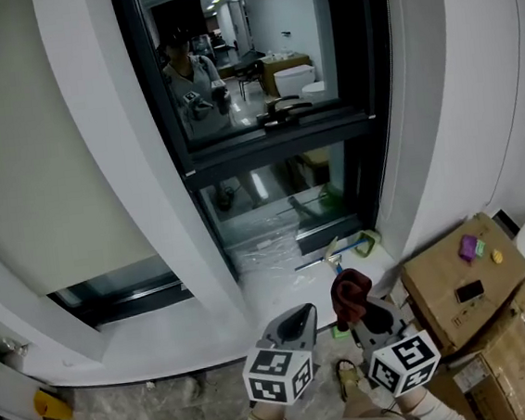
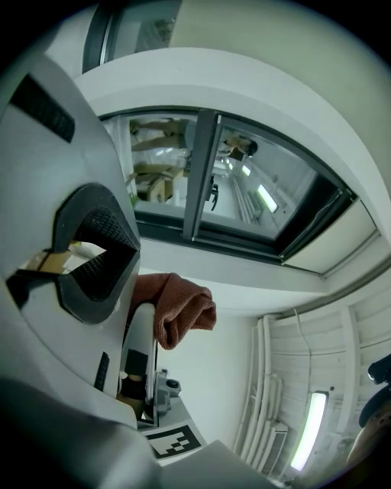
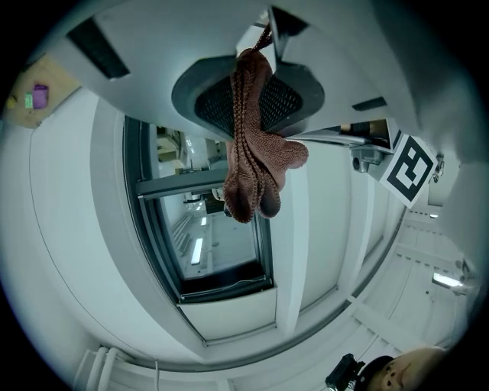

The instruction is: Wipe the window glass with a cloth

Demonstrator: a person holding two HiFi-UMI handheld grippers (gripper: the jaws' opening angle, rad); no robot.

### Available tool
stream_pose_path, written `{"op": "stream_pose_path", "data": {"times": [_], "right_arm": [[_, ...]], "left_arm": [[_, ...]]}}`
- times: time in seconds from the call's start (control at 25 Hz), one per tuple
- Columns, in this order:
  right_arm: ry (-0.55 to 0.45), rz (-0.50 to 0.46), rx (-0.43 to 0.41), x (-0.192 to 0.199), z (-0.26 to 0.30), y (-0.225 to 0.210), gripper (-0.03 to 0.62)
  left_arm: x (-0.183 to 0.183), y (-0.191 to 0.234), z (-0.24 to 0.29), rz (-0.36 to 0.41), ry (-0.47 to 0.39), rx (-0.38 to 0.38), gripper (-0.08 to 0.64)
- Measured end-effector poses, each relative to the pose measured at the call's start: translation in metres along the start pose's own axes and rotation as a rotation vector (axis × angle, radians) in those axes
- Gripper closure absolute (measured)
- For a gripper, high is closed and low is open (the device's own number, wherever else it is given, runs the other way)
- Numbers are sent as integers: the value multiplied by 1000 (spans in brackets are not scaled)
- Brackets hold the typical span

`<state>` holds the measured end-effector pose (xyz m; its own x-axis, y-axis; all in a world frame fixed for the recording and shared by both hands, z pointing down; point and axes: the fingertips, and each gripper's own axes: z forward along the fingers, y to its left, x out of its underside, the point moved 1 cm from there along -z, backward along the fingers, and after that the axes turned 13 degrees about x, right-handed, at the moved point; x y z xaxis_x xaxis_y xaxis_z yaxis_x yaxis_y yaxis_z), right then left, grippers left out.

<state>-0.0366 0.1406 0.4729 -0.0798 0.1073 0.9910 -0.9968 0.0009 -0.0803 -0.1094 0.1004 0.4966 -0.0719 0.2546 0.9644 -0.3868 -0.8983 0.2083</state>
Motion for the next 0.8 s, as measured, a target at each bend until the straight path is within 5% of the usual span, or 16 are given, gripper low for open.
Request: {"op": "stream_pose_path", "data": {"times": [0.8], "right_arm": [[-12, -41, -100, -65, 181, -129, 541]], "left_arm": [[-80, 111, 172, 0, -4, -112, 555]]}}
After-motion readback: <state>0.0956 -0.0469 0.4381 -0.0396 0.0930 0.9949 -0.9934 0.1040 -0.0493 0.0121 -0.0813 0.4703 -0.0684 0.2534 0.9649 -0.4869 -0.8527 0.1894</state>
